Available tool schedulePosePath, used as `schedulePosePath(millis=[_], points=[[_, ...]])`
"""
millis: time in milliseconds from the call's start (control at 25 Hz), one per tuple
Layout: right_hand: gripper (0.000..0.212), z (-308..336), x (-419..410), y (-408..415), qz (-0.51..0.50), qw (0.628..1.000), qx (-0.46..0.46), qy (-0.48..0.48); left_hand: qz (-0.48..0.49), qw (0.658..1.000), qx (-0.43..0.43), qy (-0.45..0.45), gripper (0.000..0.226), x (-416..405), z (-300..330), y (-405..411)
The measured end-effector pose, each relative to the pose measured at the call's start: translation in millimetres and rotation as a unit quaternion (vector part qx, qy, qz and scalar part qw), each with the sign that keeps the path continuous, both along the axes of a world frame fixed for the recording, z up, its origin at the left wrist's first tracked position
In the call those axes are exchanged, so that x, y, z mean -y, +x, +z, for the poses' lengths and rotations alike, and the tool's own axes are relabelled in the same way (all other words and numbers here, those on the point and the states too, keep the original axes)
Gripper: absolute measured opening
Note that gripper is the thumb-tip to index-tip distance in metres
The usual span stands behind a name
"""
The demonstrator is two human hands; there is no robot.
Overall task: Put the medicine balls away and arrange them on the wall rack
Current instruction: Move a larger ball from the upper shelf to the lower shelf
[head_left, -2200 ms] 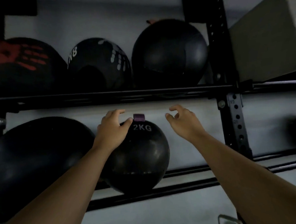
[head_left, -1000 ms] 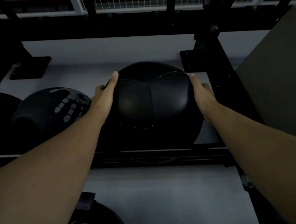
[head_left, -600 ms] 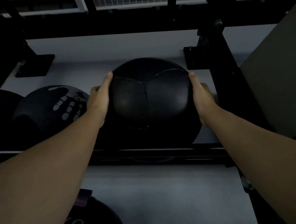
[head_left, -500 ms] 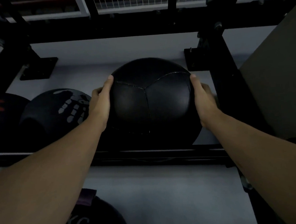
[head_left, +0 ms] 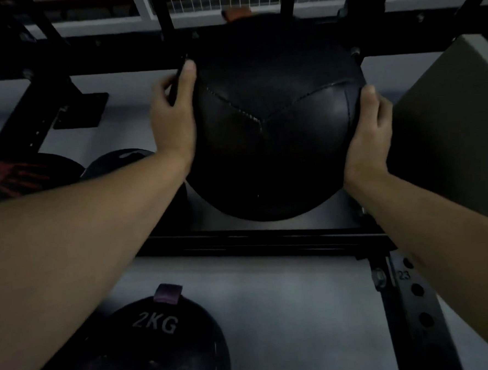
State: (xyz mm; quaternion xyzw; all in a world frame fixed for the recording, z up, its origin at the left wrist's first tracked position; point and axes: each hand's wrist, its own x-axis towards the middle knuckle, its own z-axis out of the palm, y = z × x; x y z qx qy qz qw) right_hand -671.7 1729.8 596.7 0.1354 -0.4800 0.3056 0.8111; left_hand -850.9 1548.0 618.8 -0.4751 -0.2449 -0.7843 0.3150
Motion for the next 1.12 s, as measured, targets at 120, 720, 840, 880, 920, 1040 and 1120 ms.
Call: schedulePosePath(millis=[120,720,840,880,920,1040,1120], points=[[0.059,-11.1,29.5,41.8,0.019,1.0,-0.004,-0.004,0.013,1.0,-0.003,0.001,0.054,33.4,-5.1,44.4],[0.05,-157.4,75.2,122.4,0.001,0.992,0.08,-0.102,-0.056,0.989,0.076,-0.111,0.06,67.9,-147.9,113.9],[0.051,-186.2,64.4,115.2,0.007,0.986,0.098,-0.136,-0.049,0.983,0.116,-0.134,0.064,49.7,-178.1,105.5],[0.053,-194.6,60.1,113.0,0.003,0.985,0.106,-0.139,-0.046,0.981,0.123,-0.141,0.067,44.0,-188.4,101.9],[0.055,-201.6,55.4,111.2,-0.004,0.985,0.112,-0.135,-0.042,0.98,0.125,-0.146,0.07,39.3,-198.0,98.2],[0.059,-219.0,44.2,107.9,-0.026,0.986,0.12,-0.112,-0.04,0.979,0.128,-0.153,0.078,31.5,-225.0,88.2],[0.061,-228.8,39.0,107.9,-0.031,0.985,0.127,-0.109,-0.051,0.977,0.143,-0.15,0.077,25.9,-243.8,86.1]])
